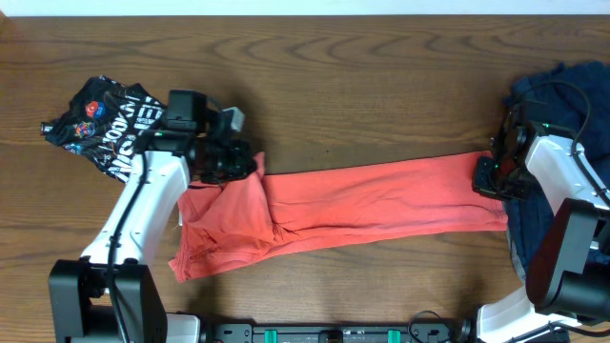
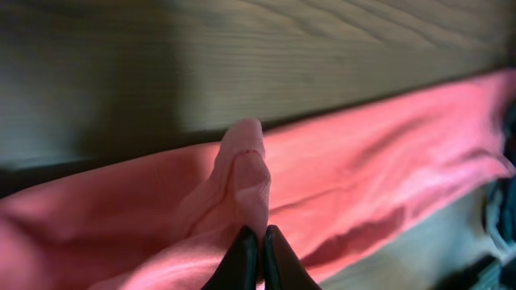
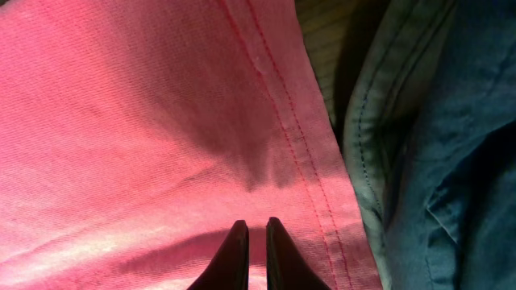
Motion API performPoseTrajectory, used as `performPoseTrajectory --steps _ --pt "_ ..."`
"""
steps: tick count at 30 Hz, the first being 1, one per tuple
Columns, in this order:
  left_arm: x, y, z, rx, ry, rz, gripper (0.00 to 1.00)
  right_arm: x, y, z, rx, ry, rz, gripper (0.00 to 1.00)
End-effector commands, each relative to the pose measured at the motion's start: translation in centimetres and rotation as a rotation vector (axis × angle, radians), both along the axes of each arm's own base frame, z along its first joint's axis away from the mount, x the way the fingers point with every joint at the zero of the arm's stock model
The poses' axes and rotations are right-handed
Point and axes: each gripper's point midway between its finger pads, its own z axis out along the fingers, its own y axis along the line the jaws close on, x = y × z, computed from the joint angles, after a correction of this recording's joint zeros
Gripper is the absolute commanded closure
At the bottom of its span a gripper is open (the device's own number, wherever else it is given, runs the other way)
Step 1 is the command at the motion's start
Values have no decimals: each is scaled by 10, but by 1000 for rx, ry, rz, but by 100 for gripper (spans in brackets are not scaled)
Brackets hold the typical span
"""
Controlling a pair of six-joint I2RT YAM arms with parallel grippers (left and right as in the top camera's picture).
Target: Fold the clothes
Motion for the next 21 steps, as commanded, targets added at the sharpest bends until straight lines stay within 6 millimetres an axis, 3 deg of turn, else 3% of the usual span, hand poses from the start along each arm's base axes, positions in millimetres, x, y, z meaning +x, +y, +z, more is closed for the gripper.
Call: performPoseTrajectory --steps 1,11,13,15,18,21 --pt "-8 -21 -3 -25 -6 -96 94 -3 0 -2 6 9 6 92" --pt "-23 -42 -23 110 3 -191 94 -3 0 -2 6 11 6 92" --pt "-25 -45 -23 114 1 -204 90 -4 0 -2 7 13 6 92" --pt "-25 -40 -26 153 3 -197 65 -4 0 -2 7 15 6 92" --pt "-29 -16 -31 268 51 -122 53 -4 0 -2 7 17 6 91" --pt "-31 17 -27 387 93 -2 50 -4 0 -2 7 16 6 92"
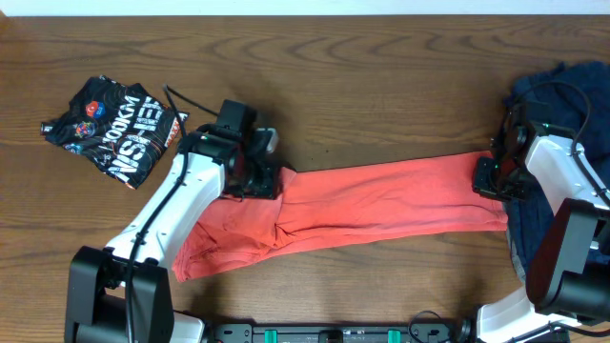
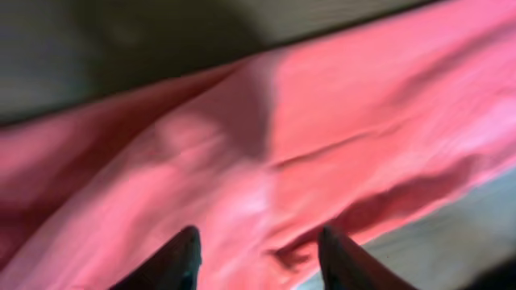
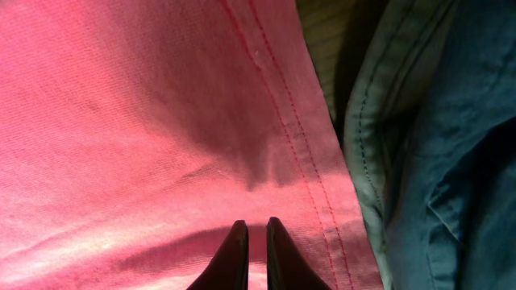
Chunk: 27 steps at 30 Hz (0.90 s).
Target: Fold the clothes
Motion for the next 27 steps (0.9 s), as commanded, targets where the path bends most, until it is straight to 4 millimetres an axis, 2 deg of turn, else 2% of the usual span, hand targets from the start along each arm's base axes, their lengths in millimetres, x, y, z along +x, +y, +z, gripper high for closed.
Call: performPoseTrajectory --steps 1,2,5,7,12,16,19,21,22,23,25,27 --pt "8 47 5 189 -28 166 49 -2 0 -2 6 9 6 92" --pt "7 58 6 220 -21 216 46 -2 0 -2 6 9 6 92" --pt "-2 85 7 292 27 356 46 -2 0 -2 5 8 6 91" --pt "-10 96 4 307 73 444 46 -2 0 -2 4 6 6 91" --pt "-14 110 -8 331 87 528 45 -2 0 -2 5 5 6 91" --pt "-14 116 -22 360 59 535 37 -2 0 -2 4 6 6 91" --pt "-17 118 -34 364 52 533 36 -2 0 -2 4 6 6 91" --pt "-23 118 -39 369 66 531 44 -2 0 -2 4 6 6 91" --pt "-25 118 -41 372 72 529 53 -2 0 -2 4 6 6 91" --pt "-26 119 -41 374 76 525 64 -2 0 -2 4 5 6 91" --pt "-26 119 -41 376 73 508 94 -2 0 -2 4 5 6 91" --pt "-26 119 -41 376 74 506 94 -2 0 -2 4 6 6 91"
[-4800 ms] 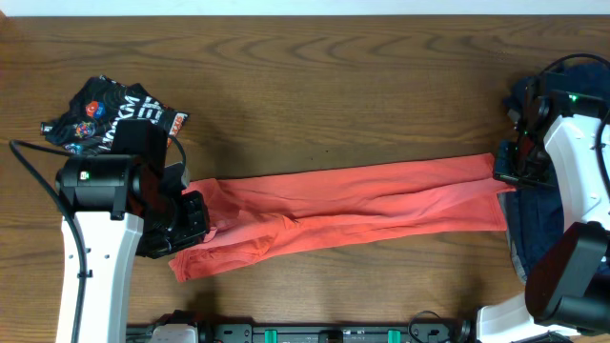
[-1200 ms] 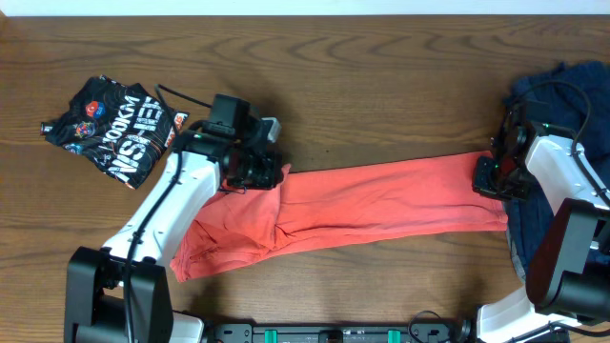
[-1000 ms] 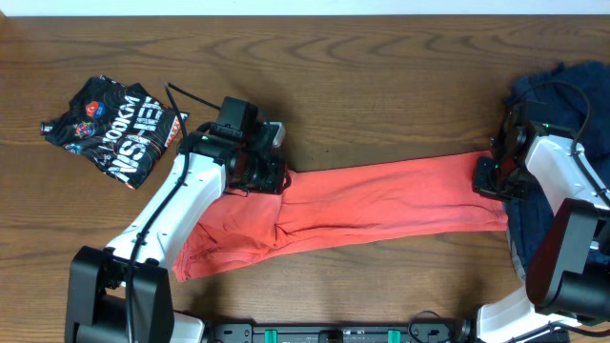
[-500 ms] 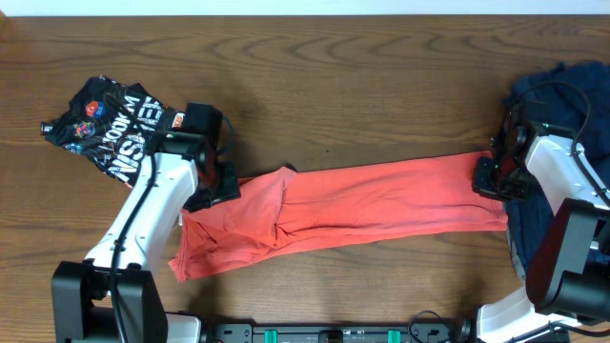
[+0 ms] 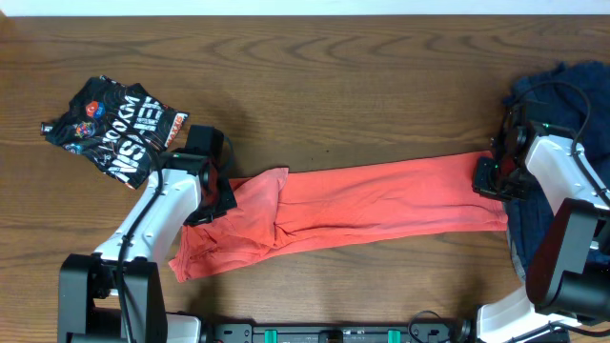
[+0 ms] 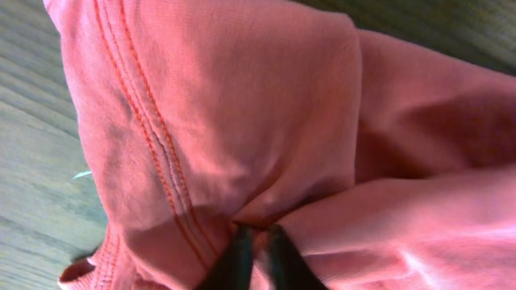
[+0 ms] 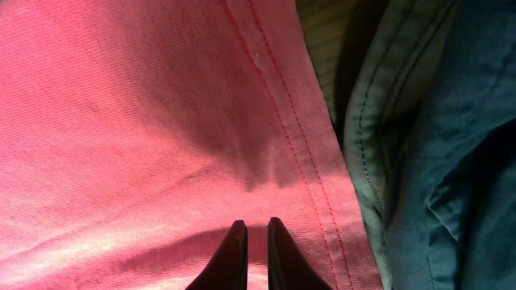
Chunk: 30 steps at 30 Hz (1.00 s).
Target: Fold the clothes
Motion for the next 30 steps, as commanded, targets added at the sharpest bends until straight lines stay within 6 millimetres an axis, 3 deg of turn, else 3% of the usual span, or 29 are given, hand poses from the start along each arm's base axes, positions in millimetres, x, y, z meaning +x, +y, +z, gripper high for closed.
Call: performPoseTrajectory --steps 1,13,19,20,22,25,30 --pt "-2 5 4 21 -2 -7 94 -3 0 -2 5 9 6 91" --pt "-50 12 8 50 191 11 94 -3 -2 -2 -5 11 6 90" --pt "-30 13 11 58 115 16 92 -3 -2 -2 -5 11 6 91" --pt "-28 12 13 57 108 17 87 -3 -2 -2 -5 11 6 90" --pt "-25 12 15 56 99 17 59 -3 -2 -2 -5 12 6 90" --pt "-31 13 15 59 124 17 39 -3 -2 -2 -5 12 6 90" --pt "-37 19 13 93 144 15 34 -5 -1 -2 -4 19 6 90"
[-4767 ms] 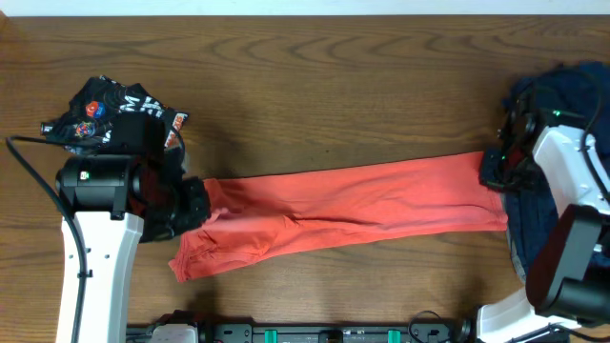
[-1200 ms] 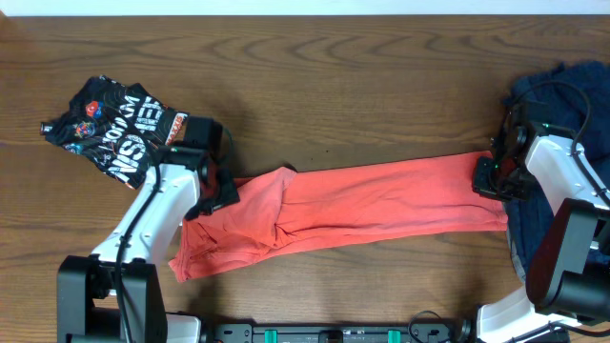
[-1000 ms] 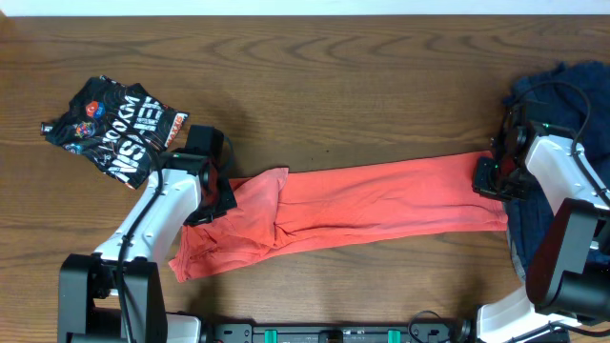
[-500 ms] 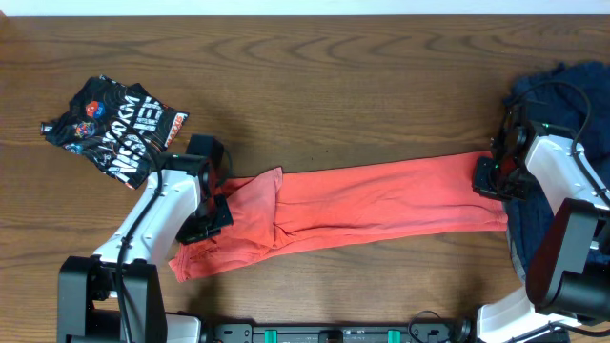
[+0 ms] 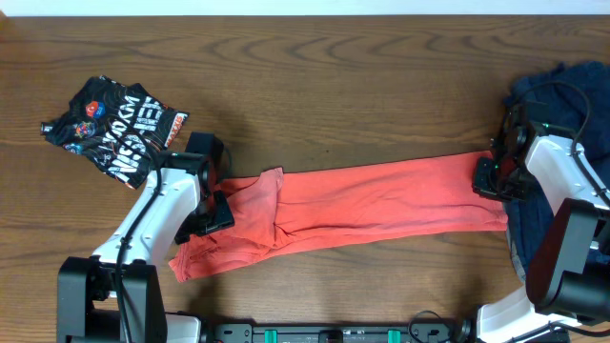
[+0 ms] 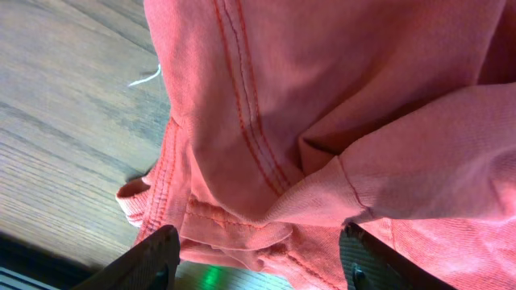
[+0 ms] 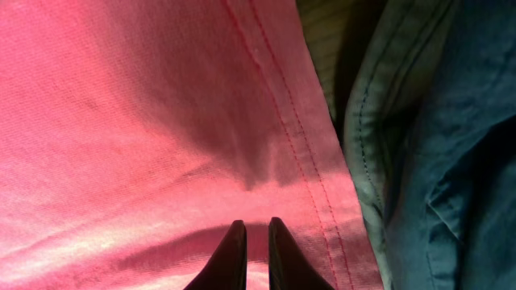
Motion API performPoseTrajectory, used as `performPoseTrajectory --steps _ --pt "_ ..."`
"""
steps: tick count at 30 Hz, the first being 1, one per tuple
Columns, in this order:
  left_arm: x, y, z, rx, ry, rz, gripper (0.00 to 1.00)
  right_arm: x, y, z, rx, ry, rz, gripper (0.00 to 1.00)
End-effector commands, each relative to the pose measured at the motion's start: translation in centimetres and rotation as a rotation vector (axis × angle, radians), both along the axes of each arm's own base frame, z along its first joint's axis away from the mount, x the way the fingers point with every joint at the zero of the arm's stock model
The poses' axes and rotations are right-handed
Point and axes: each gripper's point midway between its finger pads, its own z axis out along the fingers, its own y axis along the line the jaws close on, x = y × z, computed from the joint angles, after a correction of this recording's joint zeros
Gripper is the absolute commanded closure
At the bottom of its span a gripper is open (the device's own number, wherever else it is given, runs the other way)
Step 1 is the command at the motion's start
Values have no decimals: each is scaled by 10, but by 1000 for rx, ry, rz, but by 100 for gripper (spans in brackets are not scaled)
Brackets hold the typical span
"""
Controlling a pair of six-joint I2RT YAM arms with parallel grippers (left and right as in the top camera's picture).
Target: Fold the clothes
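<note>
A coral-red garment (image 5: 381, 200) lies stretched in a long band across the wooden table (image 5: 381, 86), with its left end bunched and folded over. My left gripper (image 5: 212, 215) hangs over that bunched end, jaws wide open. In the left wrist view the stitched hem (image 6: 242, 153) and crumpled folds lie between the spread fingers (image 6: 157, 258) of the left gripper (image 6: 262, 259). My right gripper (image 5: 488, 177) sits on the garment's right end. Its fingertips (image 7: 234, 254) are pressed together on the red cloth beside the double-stitched hem (image 7: 310, 161).
A black printed garment (image 5: 114, 133) lies crumpled at the back left. A dark blue pile of clothes (image 5: 562, 95) fills the right edge, right against the red garment's end and under my right arm. Blue fabric (image 7: 435, 145) also shows in the right wrist view.
My left gripper was shut on a fold at the garment's left end; now it is open and a little nearer the front edge. The right gripper has not moved.
My left gripper first held a raised peak of red cloth at the garment's back left. Then it stood open over the cloth further right. Later it was shut on the left fold, and now it is open over the bunched hem. The right gripper held the right end throughout.
</note>
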Motion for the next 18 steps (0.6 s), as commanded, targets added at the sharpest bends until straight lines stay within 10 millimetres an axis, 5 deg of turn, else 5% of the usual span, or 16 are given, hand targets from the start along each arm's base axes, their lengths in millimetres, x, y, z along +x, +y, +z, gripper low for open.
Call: performPoseTrajectory --steps 1,8,14,18 --pt "7 11 6 59 -37 -1 34 -3 -2 -2 -4 12 6 90" --pt "30 13 2 75 -128 -51 34 -3 -2 -2 -5 10 6 87" --pt "28 13 -1 74 -122 -56 74 -2 -2 -2 -5 9 7 87" --pt "19 8 -8 40 -94 -43 70 -2 -2 -2 -5 8 7 87"
